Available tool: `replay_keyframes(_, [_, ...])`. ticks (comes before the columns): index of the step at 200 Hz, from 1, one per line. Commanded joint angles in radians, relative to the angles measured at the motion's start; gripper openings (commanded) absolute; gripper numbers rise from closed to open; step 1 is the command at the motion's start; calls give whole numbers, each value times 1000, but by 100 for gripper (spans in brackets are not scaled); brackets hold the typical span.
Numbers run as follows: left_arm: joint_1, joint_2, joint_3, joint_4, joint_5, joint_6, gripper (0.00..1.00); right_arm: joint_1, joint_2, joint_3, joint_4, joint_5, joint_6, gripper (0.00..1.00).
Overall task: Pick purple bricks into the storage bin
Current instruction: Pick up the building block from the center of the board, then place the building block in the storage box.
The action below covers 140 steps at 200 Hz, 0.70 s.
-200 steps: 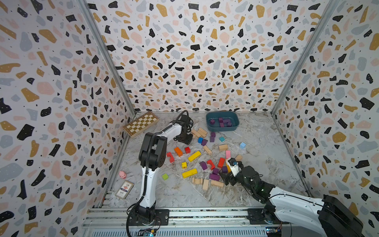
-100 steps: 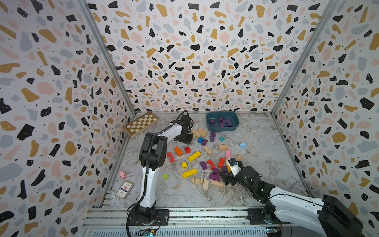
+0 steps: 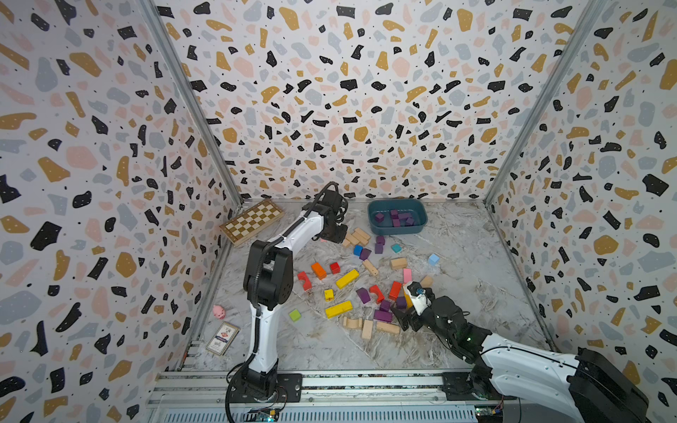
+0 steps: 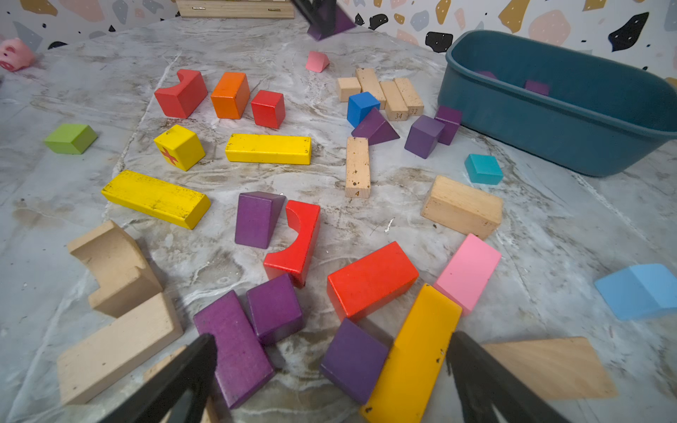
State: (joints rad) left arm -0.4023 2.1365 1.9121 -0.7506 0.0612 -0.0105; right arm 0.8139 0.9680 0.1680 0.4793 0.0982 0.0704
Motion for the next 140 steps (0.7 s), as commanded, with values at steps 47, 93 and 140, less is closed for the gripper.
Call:
replay_keyframes(47, [-71, 222, 450, -134, 38, 40, 3, 4, -139, -7, -35, 129, 42, 100])
replay_keyframes(93, [-112, 374, 634, -98, 93, 52, 3, -9, -328, -80, -51, 178, 74, 100])
replay_keyframes(140, [-157, 472, 737, -14, 75, 106, 7, -45, -198, -40, -32, 108, 69, 100])
